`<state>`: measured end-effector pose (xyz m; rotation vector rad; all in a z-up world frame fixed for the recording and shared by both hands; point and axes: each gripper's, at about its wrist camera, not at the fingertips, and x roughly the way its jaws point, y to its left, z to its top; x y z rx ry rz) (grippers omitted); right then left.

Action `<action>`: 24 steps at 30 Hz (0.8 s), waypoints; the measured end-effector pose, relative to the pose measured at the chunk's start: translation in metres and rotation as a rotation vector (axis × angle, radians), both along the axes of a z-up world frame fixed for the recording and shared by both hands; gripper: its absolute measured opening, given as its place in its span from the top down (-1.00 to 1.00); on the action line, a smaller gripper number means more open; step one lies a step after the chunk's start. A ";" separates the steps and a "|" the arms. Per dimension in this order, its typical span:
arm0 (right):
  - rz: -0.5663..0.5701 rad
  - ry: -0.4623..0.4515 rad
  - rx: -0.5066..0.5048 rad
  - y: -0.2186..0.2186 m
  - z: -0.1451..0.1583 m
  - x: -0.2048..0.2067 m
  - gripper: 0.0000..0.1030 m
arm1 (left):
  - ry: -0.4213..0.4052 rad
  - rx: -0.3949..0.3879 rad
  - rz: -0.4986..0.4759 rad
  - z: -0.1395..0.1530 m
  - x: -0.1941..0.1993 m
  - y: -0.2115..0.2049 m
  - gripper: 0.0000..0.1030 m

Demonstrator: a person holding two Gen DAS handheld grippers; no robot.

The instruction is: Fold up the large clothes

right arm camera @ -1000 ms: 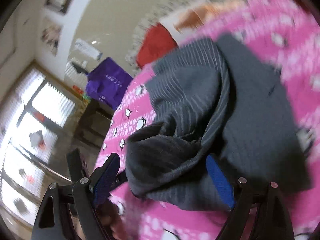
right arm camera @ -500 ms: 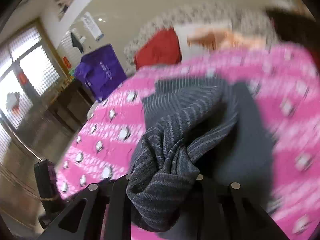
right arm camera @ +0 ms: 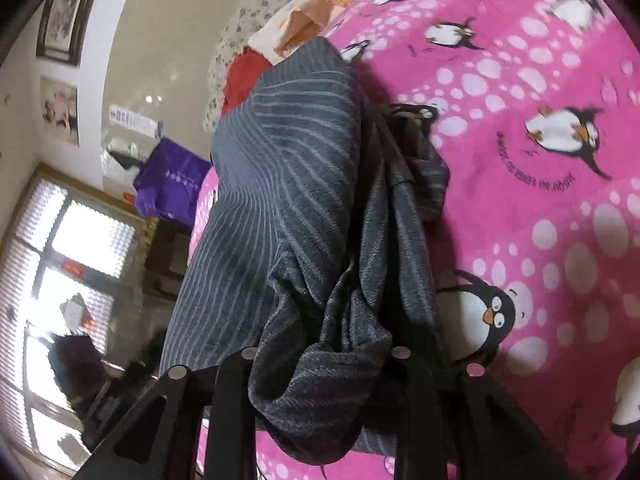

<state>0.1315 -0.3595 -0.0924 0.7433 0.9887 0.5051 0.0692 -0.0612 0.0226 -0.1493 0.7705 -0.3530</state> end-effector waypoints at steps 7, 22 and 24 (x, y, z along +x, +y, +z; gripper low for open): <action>-0.047 -0.146 -0.336 0.010 0.072 -0.033 0.43 | 0.171 0.106 -0.109 -0.048 0.020 -0.026 -0.01; 0.043 -0.217 -0.520 0.057 0.035 -0.027 0.42 | 0.004 0.149 0.004 -0.038 -0.009 -0.005 0.00; 0.065 -0.223 -0.545 0.059 0.035 -0.029 0.42 | -0.046 0.114 0.045 -0.016 -0.004 0.000 0.00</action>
